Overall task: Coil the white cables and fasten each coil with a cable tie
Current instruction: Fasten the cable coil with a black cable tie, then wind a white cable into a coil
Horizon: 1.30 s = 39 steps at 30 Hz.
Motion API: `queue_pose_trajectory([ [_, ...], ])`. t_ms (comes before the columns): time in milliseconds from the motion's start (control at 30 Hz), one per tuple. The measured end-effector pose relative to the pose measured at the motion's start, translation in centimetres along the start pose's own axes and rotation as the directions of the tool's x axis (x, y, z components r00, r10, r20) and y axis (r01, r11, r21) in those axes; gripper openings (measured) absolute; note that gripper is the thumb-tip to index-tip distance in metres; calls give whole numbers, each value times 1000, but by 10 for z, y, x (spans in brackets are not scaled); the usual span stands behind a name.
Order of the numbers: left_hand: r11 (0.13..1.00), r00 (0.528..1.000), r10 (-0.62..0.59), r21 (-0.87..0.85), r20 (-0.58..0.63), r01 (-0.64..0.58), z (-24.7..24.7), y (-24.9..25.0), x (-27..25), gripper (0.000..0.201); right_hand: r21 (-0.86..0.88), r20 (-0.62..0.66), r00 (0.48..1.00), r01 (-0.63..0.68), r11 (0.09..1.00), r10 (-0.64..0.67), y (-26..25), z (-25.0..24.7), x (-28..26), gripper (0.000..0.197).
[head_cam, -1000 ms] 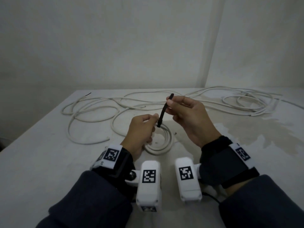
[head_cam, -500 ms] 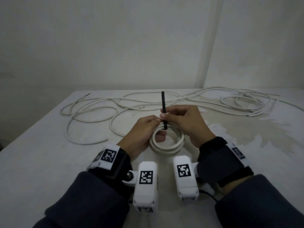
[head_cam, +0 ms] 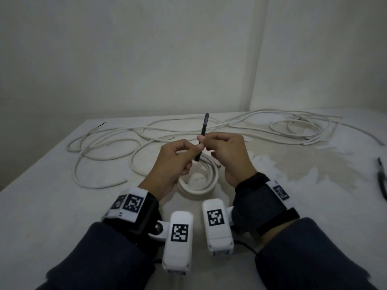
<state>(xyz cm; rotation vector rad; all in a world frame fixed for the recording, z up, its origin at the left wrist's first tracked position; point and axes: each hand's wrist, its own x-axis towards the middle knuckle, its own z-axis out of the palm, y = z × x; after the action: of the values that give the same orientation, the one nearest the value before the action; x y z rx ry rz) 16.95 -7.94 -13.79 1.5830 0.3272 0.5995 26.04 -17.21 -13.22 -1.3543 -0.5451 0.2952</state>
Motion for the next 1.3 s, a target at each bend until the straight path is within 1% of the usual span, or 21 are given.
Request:
queue_pose_trajectory([
  [100, 999, 999, -32, -35, -9, 32, 13, 6, 4, 26, 59, -68, 998, -9, 998, 13, -7, -5, -1, 11],
  [167, 998, 999, -50, -27, 10, 50, 24, 9, 7, 28, 83, -97, 993, -54, 995, 62, -11, -14, -3, 13],
  [333, 997, 990, -61, 55, 130, 55, 62, 17, 18, 28, 140, -126, 969, -195, 971, 212, -27, -59, -3, 11],
  [433, 993, 975, -41, 118, 217, 15, 95, 27, 31, 29, 85, -125, 964, -224, 971, 234, -43, -98, 3, 9],
  [533, 993, 968, -29, 122, 251, -2, 132, 37, 45, 30, 6, -76, 969, -237, 971, 237, -57, -140, 10, 8],
  [600, 995, 971, -22, 95, 239, -1, 160, 40, 56, 31, -91, -18, 964, -267, 959, 267, -69, -171, 13, 16],
  [667, 999, 984, -22, 32, 176, 16, 183, 38, 67, 33, -202, 31, 943, -317, 927, 330, -78, -198, 12, 26],
  [700, 1000, 987, -30, 3, 158, 29, 196, 35, 73, 34, -246, 45, 935, -331, 911, 352, -81, -213, 11, 26],
  [733, 999, 987, -37, -13, 157, 39, 210, 34, 78, 34, -280, 42, 933, -333, 900, 358, -84, -227, 11, 24],
  [800, 999, 975, -43, -3, 220, 45, 240, 32, 86, 30, -322, -27, 942, -325, 889, 334, -86, -252, 12, 14],
  [867, 994, 953, -33, 105, 301, 1, 262, 27, 97, 24, -330, -145, 942, -335, 883, 303, -85, -274, 18, 9],
  [900, 979, 939, -35, 203, 341, -38, 274, 20, 106, 25, -310, -224, 930, -351, 884, 291, -84, -289, 22, 11],
  [933, 941, 923, -55, 329, 380, -79, 280, 12, 116, 29, -274, -309, 908, -370, 888, 283, -81, -306, 27, 11],
  [967, 867, 904, -106, 483, 413, -119, 278, 5, 123, 37, -228, -387, 879, -385, 895, 279, -77, -320, 33, 10],
  [1033, 643, 866, -213, 732, 453, -225, 277, -12, 138, 58, -199, -528, 808, -419, 886, 264, -70, -359, 43, 8],
  [1067, 541, 861, -246, 800, 445, -259, 276, -18, 143, 59, -203, -583, 774, -435, 877, 249, -67, -377, 47, 8],
  [1100, 484, 865, -254, 831, 433, -273, 276, -23, 146, 51, -203, -625, 746, -441, 874, 231, -63, -394, 52, 7],
  [1167, 456, 874, -234, 842, 426, -288, 278, -30, 152, 32, -175, -711, 670, -465, 868, 215, -58, -420, 56, 8],
  [1233, 434, 866, -235, 845, 441, -313, 280, -32, 156, 26, -43, -783, 580, -410, 911, 225, -52, -436, 57, 19],
  [1267, 436, 860, -237, 841, 451, -321, 280, -33, 157, 25, -23, -799, 560, -393, 919, 219, -50, -441, 59, 20],
  [1300, 450, 855, -231, 830, 464, -329, 281, -33, 158, 24, -53, -795, 574, -390, 919, 198, -49, -443, 60, 18],
])
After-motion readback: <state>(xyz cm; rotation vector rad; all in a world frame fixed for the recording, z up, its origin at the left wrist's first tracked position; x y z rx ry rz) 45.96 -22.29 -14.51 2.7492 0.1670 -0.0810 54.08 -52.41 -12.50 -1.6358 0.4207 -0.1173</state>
